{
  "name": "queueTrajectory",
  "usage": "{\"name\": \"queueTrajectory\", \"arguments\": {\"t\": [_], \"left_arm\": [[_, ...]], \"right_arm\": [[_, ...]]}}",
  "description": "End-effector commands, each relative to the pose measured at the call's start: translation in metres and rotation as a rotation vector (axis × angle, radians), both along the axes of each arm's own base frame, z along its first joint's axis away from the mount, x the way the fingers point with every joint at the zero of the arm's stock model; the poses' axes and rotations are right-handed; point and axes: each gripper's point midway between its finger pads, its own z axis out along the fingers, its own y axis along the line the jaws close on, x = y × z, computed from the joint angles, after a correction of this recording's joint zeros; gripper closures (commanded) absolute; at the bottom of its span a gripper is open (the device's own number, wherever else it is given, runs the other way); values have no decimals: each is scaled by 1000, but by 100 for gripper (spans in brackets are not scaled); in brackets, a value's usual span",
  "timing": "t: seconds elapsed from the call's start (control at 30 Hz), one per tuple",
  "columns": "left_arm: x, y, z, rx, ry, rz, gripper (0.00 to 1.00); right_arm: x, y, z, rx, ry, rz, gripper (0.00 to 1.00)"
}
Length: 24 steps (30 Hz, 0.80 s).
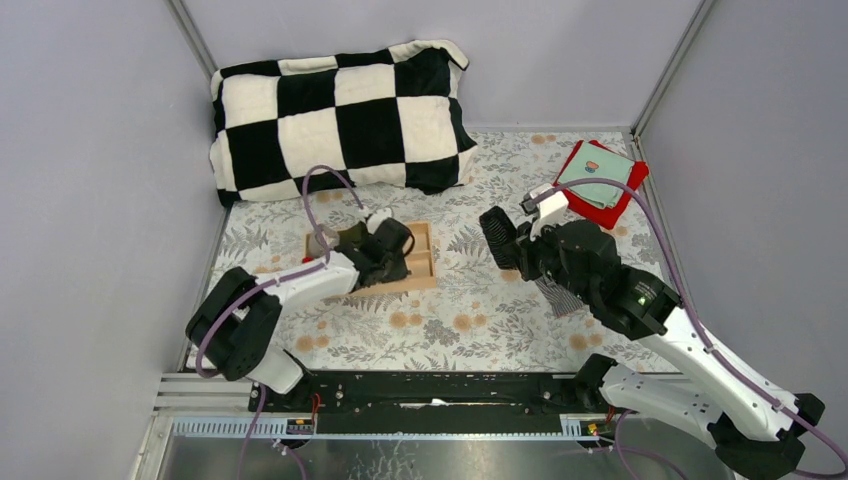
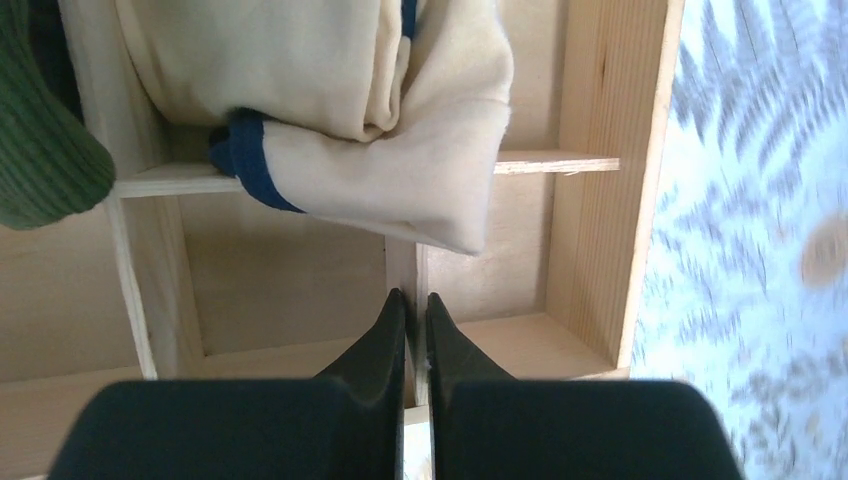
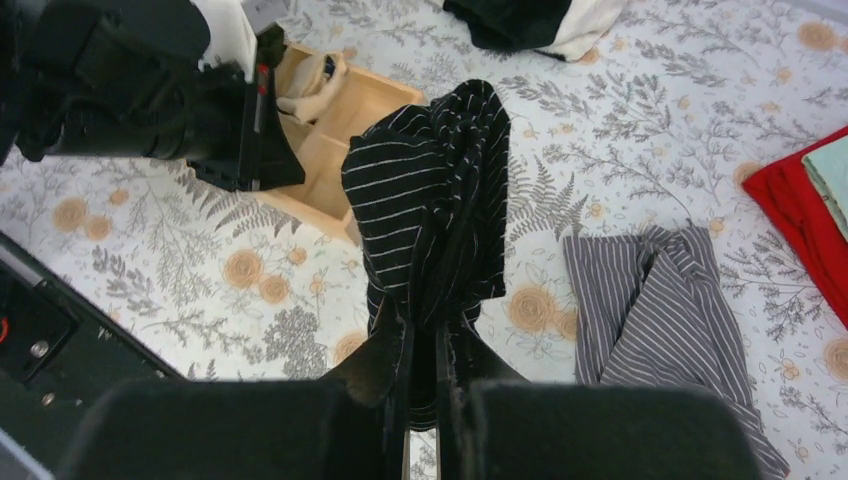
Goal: Roll the underwear
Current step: Move the storage box to the center of the board.
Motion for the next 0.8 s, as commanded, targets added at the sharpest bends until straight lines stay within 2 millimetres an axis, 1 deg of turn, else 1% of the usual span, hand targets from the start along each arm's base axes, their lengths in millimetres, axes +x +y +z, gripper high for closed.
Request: {"name": "queueTrajectory", "arguments": {"t": [0.0, 0.07, 0.23, 0.37, 0.43, 0.53, 0.7, 0.77], "left_arm": [[-32, -45, 17, -98, -25, -110, 100], [-43, -48, 19, -90, -36, -150, 100], [-70, -53, 24, -53, -74, -274, 100], [-82, -47, 25, -24, -101, -337, 100], [-85, -43, 26, -16, -116, -360, 100], [-92, -41, 22, -17, -117, -400, 100], [-103, -45, 11, -22, -99, -461, 100], [-106, -48, 7, -18, -94, -480, 100]], "right_arm": [[-15, 1, 6, -38, 116, 43, 100], [-24, 4, 0, -64, 196, 70, 100], [-45, 21, -14, -104, 393, 164, 100], [-51, 34, -18, -115, 509, 186, 100], [-52, 40, -24, -126, 556, 196, 100], [-49, 47, -36, -155, 610, 198, 100], [-42, 60, -51, -173, 669, 198, 100], [-39, 63, -59, -194, 688, 190, 100]]}}
